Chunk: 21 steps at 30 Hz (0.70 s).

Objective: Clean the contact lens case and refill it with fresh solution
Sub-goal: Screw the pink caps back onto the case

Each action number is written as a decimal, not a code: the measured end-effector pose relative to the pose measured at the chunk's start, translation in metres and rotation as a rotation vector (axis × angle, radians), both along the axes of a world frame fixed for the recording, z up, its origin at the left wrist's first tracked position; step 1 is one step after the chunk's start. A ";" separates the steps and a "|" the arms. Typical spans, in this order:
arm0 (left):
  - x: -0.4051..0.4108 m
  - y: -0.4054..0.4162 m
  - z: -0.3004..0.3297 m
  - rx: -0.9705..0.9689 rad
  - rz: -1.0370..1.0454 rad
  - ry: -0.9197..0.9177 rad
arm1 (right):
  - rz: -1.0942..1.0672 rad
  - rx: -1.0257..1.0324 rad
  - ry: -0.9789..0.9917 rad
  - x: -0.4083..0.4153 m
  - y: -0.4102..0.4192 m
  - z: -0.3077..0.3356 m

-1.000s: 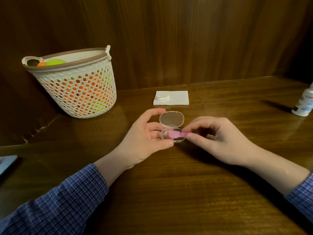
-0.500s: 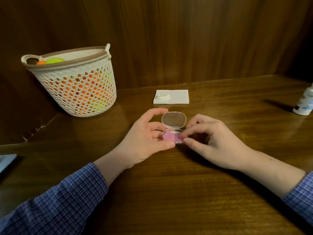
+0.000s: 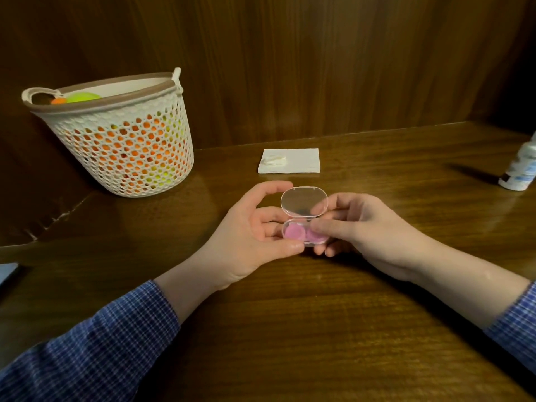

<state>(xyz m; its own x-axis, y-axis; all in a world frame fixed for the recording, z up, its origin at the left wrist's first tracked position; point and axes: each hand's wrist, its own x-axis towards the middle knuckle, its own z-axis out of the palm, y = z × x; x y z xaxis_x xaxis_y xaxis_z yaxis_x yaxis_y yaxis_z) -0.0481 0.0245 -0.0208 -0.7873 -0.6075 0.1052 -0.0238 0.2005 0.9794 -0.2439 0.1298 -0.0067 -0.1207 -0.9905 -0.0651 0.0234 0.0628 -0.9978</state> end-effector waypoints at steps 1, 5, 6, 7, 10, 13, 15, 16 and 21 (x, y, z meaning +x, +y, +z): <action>0.000 0.000 0.001 0.003 -0.004 -0.001 | 0.006 0.005 0.009 -0.001 0.000 0.001; 0.000 0.001 0.002 0.023 -0.018 -0.007 | 0.035 0.022 0.039 -0.004 0.001 0.003; 0.000 0.001 0.003 0.025 -0.019 -0.008 | 0.037 0.023 0.043 -0.004 0.001 0.004; 0.000 0.001 0.003 0.026 -0.018 -0.009 | 0.036 0.025 0.040 -0.004 0.001 0.004; 0.000 0.001 0.003 0.027 -0.013 -0.002 | 0.034 0.028 -0.012 -0.003 0.001 0.005; 0.000 -0.001 0.002 0.045 -0.003 0.001 | 0.038 -0.010 -0.113 -0.004 0.000 0.005; 0.000 -0.002 0.003 0.080 -0.010 0.019 | 0.067 -0.034 -0.164 -0.004 0.000 0.006; 0.000 -0.002 0.003 0.093 -0.012 0.029 | 0.091 -0.034 -0.177 -0.005 0.000 0.006; 0.003 -0.002 0.000 0.064 -0.026 0.053 | 0.087 -0.016 -0.130 -0.009 0.000 0.002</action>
